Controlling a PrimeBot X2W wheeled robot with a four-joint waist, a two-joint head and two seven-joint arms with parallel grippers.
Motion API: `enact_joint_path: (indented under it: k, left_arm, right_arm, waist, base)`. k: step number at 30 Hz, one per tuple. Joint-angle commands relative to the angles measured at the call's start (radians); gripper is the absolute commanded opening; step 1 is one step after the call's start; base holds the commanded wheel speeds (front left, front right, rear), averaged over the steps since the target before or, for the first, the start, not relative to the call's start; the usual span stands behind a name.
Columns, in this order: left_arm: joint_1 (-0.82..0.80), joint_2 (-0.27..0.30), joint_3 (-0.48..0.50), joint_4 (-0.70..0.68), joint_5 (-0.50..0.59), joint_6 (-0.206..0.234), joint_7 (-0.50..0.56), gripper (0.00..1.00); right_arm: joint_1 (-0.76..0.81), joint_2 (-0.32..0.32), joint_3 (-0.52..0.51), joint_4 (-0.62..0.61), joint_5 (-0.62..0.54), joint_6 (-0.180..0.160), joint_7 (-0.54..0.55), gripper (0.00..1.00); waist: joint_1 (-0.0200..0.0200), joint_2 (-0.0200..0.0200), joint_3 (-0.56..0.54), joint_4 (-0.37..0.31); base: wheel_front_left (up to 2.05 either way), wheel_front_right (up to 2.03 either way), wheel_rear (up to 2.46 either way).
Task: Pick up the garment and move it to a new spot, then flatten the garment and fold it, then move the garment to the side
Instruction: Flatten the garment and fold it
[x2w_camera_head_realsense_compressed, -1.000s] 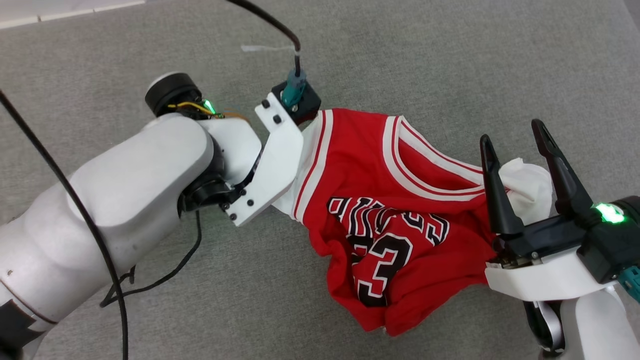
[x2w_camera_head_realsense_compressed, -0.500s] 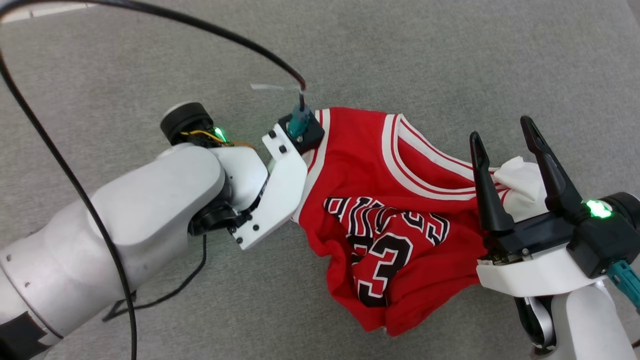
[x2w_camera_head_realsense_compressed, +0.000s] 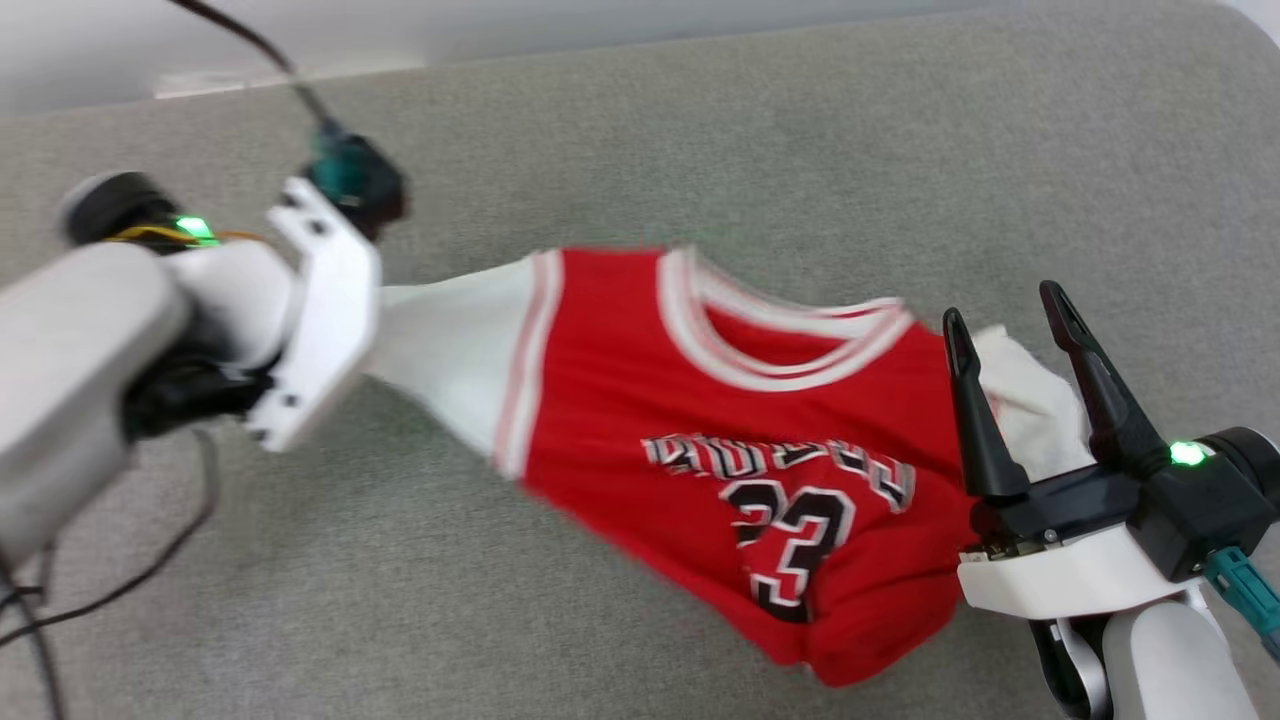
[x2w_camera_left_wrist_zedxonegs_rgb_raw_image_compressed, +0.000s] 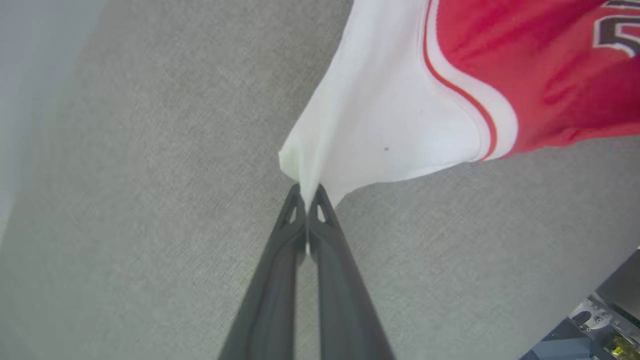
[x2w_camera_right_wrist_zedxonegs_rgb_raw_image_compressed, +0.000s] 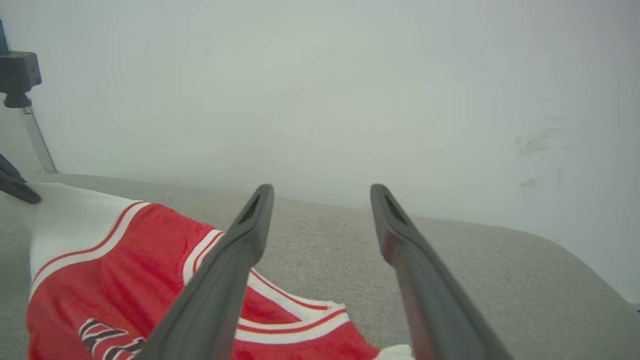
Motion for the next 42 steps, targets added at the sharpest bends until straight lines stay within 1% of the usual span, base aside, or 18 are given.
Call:
enact_joint_path:
  k: [1,3,5,7,10,15,22,23,24,28,33,37,42]
  left_arm:
    - [-0.008,0.031,0.007,-0.001,-0.005,0.003,0.008,0.0]
    - [-0.007,0.075,0.017,0.005,-0.011,0.015,0.013,0.0]
    - [0.006,0.103,0.03,0.02,-0.029,0.034,0.004,0.0]
    - [0.023,0.121,0.039,0.041,-0.039,0.054,-0.008,0.0]
    - [0.05,0.131,0.035,0.086,-0.044,0.076,-0.021,0.0]
    - [0.11,0.102,0.028,0.176,-0.062,0.102,-0.058,0.0]
    - [0.17,0.033,0.015,0.287,-0.052,0.095,-0.133,0.0]
    - [0.175,0.023,0.017,0.298,-0.052,0.092,-0.15,0.27]
    - [0.173,0.017,0.018,0.305,-0.039,0.087,-0.17,1.0]
    - [0.166,0.005,0.037,0.322,-0.028,0.077,-0.247,1.0]
    - [0.135,0.025,0.054,0.305,-0.02,0.068,-0.285,1.0]
    - [0.104,0.05,0.061,0.278,-0.021,0.063,-0.254,1.0]
    - [0.074,0.071,0.056,0.261,-0.045,0.064,-0.159,1.0]
  right_arm:
    - [0.003,-0.004,0.0,0.0,0.004,-0.001,-0.002,1.0]
    - [-0.001,-0.006,0.002,-0.002,0.005,-0.001,-0.002,1.0]
    - [-0.009,-0.008,0.001,-0.005,0.007,-0.001,-0.002,1.0]
    - [-0.015,-0.007,0.0,-0.007,0.004,-0.001,-0.002,1.0]
    - [-0.025,-0.004,-0.001,-0.006,0.005,-0.001,-0.002,1.0]
    - [-0.034,0.0,-0.003,0.0,0.004,-0.001,-0.002,1.0]
    - [-0.037,0.003,-0.008,0.01,-0.001,-0.001,-0.002,1.0]
    - [-0.032,0.003,-0.01,0.012,-0.002,-0.001,-0.002,1.0]
    - [-0.028,0.003,-0.012,0.015,-0.003,-0.001,-0.002,1.0]
    - [-0.015,0.002,-0.021,0.021,-0.009,-0.001,-0.002,1.0]
    - [0.003,0.002,-0.019,0.026,-0.007,-0.001,-0.002,1.0]
    - [0.01,0.002,-0.012,0.02,-0.009,-0.001,-0.002,1.0]
    - [-0.004,0.001,0.001,0.007,-0.009,-0.001,-0.002,1.0]
  waist:
    - [0.0,-0.0001,-0.006,0.009]
    - [0.0,-0.0001,-0.001,0.009]
    - [0.0,-0.0001,0.009,0.005]
    - [0.0,-0.0001,0.022,-0.002]
    - [0.0,-0.0001,0.043,-0.015]
    - [0.0,-0.0001,0.072,-0.037]
    - [0.0,-0.0001,0.071,-0.042]
    - [0.0,-0.0001,0.065,-0.039]
    - [0.0,-0.0001,0.057,-0.036]
    - [0.0,-0.0001,0.021,-0.018]
    - [0.0,-0.0001,-0.015,-0.005]
    - [0.0,-0.0001,-0.018,-0.005]
    - [0.0,-0.0001,0.009,-0.02]
  base:
    - [0.0,0.0,0.0]
    - [0.0,0.0,0.0]
    - [0.0,0.0,0.0]
    - [0.0,0.0,0.0]
    - [0.0,0.0,0.0]
    - [0.0,0.0,0.0]
    - [0.0,0.0,0.0]
    - [0.0,0.0,0.0]
    - [0.0,0.0,0.0]
    - [0.0,0.0,0.0]
    - [0.0,0.0,0.0]
    - [0.0,0.0,0.0]
    - [0.0,0.0,0.0]
